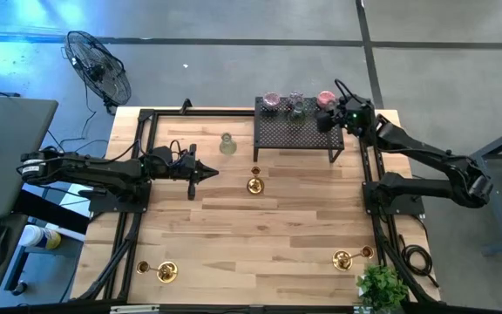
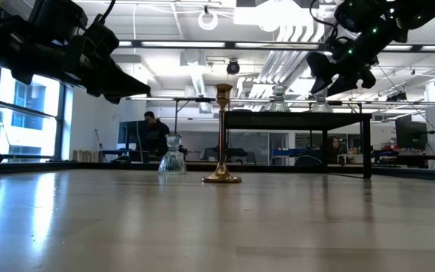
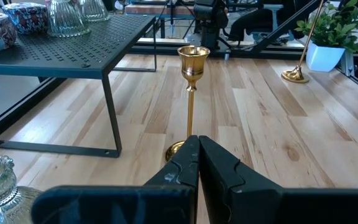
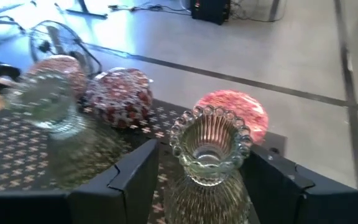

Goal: Pick & Place candle stick holders
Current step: Put the bottom glass candle holders on the shelf, then put the glass candle holder on the shelf

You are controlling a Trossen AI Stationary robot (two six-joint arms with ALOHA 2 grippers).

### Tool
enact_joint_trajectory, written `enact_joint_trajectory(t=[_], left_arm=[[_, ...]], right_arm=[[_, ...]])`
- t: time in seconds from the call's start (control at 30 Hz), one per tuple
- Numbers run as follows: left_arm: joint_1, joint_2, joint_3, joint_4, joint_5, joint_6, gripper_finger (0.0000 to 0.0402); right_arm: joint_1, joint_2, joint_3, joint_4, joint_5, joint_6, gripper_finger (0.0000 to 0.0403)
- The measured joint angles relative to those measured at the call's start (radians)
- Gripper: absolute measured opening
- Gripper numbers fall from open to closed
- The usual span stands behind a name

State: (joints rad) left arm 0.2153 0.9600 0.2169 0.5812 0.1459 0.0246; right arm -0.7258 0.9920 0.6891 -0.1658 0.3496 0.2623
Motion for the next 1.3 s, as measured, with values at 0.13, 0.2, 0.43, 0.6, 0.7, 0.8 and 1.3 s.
enact_joint_trajectory(t=[0.13,0.2,0.43,0.6,0.7,0.8,1.3], left_arm=[[0.0,0.0,0.0,0.0,0.0,0.0,0.0003],[0.0,0.0,0.0,-0.001,0.0,0.0,0.0003],[0.0,0.0,0.0,-0.007,-0.001,0.0,0.0003],[0.0,0.0,0.0,-0.007,-0.001,0.0,0.0003],[0.0,0.0,0.0,-0.007,-0.001,0.0,0.0003],[0.0,0.0,0.0,-0.009,-0.001,-0.004,0.0003],[0.007,-0.001,0.003,-0.088,-0.18,-0.096,0.0003]], right_arm=[[0.0,0.0,0.0,0.024,-0.032,-0.003,0.0212],[0.0,0.0,0.0,0.024,-0.035,-0.014,0.0211],[0.0,0.0,0.0,0.019,-0.028,-0.027,0.0212],[0.0,0.0,0.0,-0.002,-0.009,-0.027,0.0206],[0.0,-0.001,0.0,-0.004,-0.028,-0.028,0.0205],[0.0,-0.017,0.0,-0.018,-0.031,-0.036,0.021],[0.248,-0.37,-0.102,-0.228,-0.085,0.02,0.0124]])
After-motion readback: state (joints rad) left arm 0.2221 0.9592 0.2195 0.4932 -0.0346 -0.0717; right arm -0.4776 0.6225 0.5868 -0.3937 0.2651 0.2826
